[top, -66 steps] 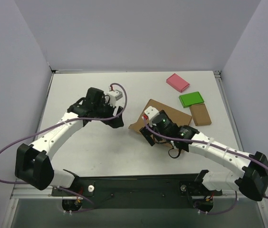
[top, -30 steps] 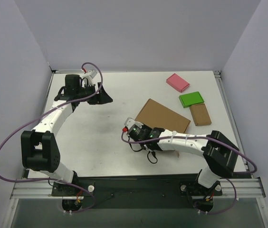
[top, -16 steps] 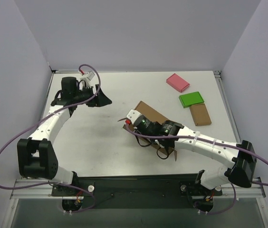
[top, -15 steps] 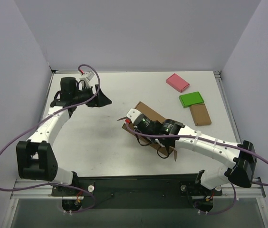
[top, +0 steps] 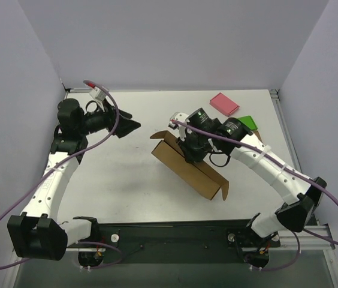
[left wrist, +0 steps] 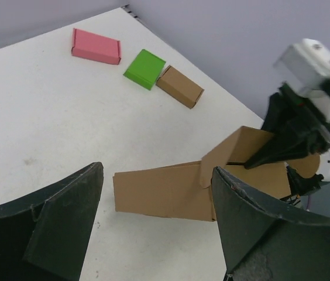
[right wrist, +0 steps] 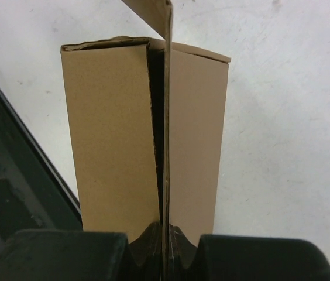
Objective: Fold the paper box
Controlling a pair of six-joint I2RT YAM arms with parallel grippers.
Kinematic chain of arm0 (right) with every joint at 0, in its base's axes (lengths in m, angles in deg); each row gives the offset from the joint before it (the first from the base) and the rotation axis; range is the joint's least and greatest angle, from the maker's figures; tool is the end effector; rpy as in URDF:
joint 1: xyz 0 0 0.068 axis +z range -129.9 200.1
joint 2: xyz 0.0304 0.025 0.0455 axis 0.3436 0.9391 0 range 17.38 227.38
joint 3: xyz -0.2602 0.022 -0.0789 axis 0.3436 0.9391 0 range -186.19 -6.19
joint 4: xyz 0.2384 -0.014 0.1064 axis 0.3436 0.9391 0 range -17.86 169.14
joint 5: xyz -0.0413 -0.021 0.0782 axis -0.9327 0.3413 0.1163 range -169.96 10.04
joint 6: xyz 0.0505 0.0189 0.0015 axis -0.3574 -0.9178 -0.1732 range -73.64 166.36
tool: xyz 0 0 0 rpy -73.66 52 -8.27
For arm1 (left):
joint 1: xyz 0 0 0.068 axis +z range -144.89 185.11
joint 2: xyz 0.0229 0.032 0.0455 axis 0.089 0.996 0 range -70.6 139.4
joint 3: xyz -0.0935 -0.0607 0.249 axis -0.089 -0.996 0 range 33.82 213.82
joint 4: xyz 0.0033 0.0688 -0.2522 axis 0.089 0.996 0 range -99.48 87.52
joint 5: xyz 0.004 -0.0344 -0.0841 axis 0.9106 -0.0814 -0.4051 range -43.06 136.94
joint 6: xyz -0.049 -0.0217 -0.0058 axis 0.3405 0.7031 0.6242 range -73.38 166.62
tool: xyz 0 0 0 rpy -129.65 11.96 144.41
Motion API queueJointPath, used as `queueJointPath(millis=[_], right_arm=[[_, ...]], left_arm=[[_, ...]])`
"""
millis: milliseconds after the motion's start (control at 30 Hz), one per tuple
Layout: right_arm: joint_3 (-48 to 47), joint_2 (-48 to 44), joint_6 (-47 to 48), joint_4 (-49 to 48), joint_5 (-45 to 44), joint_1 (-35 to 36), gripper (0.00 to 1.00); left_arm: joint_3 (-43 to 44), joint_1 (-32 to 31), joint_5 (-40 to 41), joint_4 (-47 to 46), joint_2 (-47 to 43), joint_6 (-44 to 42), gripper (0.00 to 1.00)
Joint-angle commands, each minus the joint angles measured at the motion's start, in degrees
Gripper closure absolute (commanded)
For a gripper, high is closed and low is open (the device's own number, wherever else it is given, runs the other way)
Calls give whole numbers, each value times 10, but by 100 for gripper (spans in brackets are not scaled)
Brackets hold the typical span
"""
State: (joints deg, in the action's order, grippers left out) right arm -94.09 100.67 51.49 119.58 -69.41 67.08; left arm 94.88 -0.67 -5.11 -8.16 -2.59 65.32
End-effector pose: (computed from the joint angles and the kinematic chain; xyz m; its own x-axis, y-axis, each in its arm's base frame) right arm 0.2056 0.2299 0.3810 -0.3895 -0.5464 -0.7415 -0.8486 0.5258 0.0583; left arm 0.2623 -0.0547 0.3745 -0.4043 -0.1572 -0.9010 0.7482 0.5098 -0.4247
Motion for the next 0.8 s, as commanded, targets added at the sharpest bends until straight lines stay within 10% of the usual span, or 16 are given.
queueJointPath(millis=[0, 300, 767], right_arm=[[-39, 36, 43, 65, 132, -46, 100], [-78, 114, 88, 83, 211, -115, 100], [-99, 147, 103, 88, 221, -126, 100]], left_arm=[[-1, -5, -93, -115, 12, 54, 16], [87, -104, 18, 167, 81, -205, 16], [136, -173, 163, 185, 138, -257, 23]])
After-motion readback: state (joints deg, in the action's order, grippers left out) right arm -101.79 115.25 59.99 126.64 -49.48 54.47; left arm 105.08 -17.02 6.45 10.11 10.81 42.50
